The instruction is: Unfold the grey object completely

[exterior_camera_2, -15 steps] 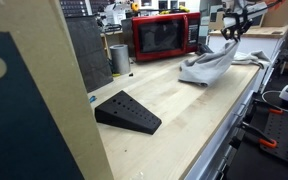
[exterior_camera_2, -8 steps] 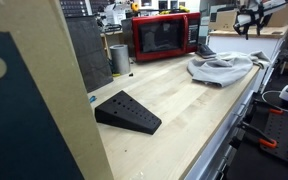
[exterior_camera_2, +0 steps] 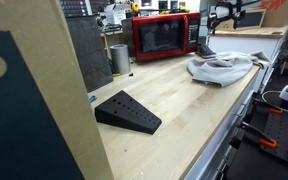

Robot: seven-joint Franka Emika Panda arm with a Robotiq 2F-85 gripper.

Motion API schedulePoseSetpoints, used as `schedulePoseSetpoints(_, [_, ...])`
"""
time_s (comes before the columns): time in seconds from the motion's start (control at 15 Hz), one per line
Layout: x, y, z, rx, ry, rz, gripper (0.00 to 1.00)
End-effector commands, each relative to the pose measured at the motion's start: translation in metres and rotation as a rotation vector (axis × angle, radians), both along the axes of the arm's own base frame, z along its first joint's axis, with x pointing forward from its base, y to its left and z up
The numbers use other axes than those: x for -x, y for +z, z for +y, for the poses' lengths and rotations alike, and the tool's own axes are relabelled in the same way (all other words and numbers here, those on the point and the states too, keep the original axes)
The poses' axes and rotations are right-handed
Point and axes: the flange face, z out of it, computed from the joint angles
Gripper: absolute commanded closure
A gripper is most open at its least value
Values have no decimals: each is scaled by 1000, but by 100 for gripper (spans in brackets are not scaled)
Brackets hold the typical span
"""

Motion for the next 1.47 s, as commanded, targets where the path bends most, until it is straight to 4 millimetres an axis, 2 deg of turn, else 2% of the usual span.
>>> schedulePoseSetpoints(0.0, [-37, -14, 39, -55, 92, -6, 0])
schedulePoseSetpoints(0.2, [-55, -38, 57, -80, 156, 13, 0])
schedulePoseSetpoints(0.67, [-84, -85, 58, -197, 193, 40, 0])
schedulePoseSetpoints(0.87, [-90, -105, 63, -258, 195, 65, 0])
schedulePoseSetpoints(1.2, [-86, -139, 59, -294, 175, 131, 0])
schedulePoseSetpoints(1.33, [-85, -147, 54, -299, 166, 146, 12])
schedulePoseSetpoints(1.4, [-85, -151, 52, -300, 163, 148, 29])
